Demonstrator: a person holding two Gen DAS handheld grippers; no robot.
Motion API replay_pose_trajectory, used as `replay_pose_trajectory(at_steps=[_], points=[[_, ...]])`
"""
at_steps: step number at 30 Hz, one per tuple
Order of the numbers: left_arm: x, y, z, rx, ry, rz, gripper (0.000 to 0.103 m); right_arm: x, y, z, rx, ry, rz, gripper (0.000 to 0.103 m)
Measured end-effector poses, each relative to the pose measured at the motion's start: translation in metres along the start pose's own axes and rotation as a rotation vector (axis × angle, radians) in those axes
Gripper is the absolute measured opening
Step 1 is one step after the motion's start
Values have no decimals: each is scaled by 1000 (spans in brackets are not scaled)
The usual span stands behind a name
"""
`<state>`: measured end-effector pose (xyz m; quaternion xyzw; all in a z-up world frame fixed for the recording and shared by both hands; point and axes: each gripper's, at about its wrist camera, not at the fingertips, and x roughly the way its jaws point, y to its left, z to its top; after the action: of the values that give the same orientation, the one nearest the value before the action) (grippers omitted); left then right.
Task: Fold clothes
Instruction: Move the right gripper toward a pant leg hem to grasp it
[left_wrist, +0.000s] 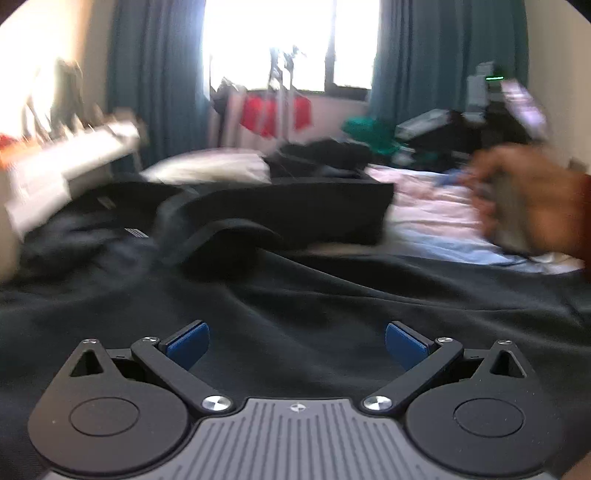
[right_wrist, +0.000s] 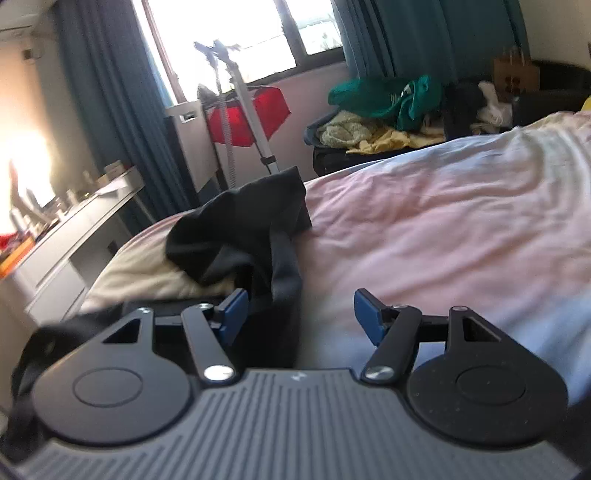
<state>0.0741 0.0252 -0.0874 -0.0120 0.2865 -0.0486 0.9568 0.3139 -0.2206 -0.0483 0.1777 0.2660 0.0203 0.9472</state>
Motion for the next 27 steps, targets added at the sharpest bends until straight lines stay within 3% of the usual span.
replay_pose_trajectory(at_steps=[5,9,11,13,14,19,25,27], points=[[36,5,-11,-36,46,-38,103,108,6,44,61,33,-13,67],[48,10,-13,-76,-15,-87,103,179,4,67,79,103,-21,63],[53,11,-16,-89,-40,-120,103,200,4,70,84,121,-8,46],[58,10,-17,-84,-41,-132,103,212,9,70,43,124,-16,10],[59,9,-18,-79,-39,-138,103,215,12,69,20,118,-25,8],[64,14,-16,-96,-39,-182,103,173,8,77,36,-27,-46,5],[62,18,-14,-124,-44,-191,103,55,-31,107,127,-202,-62,5],[58,20,-13,-135,-47,-188,103,16,-56,94,184,-211,-83,5]])
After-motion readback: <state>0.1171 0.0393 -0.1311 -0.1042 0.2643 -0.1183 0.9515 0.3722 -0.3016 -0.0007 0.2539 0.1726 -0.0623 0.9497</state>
